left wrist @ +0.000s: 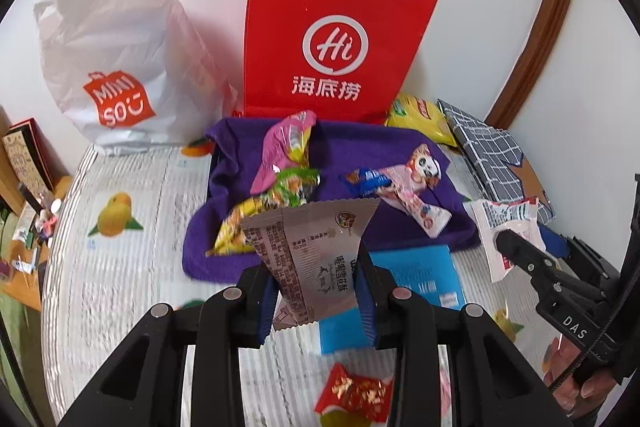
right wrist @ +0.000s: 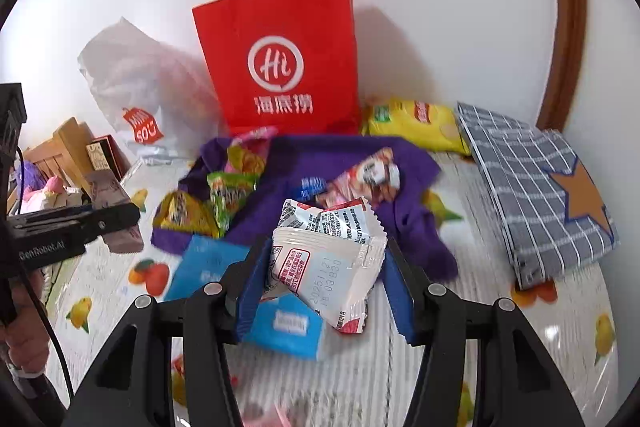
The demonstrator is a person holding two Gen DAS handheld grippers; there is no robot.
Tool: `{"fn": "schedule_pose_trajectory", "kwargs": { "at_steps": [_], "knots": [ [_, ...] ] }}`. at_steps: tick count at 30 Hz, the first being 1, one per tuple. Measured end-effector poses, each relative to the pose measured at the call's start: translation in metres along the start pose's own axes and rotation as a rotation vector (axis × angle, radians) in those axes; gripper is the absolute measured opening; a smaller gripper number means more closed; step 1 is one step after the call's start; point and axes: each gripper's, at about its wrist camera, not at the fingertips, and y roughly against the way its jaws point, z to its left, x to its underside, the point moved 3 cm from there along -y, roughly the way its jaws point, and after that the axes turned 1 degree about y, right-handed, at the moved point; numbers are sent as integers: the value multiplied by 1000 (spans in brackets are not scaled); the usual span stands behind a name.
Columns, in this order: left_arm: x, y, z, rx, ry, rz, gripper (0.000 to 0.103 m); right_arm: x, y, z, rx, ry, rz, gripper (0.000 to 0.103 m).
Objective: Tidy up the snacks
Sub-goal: 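Carry both white packets with both tools over the purple towel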
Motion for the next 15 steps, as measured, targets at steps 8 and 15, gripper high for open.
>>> {"fn": "schedule_pose_trajectory", "kwargs": {
  "at_steps": [8,15],
  "knots": [
    [-31,-21,5,-27,-7,-16,33,-38,-33,-1,-17,-5,-19,55],
    [-57,-45,5,-8,-3,-12,33,-66,-68,-5,-23,-10,-14,55]
  ]
}}
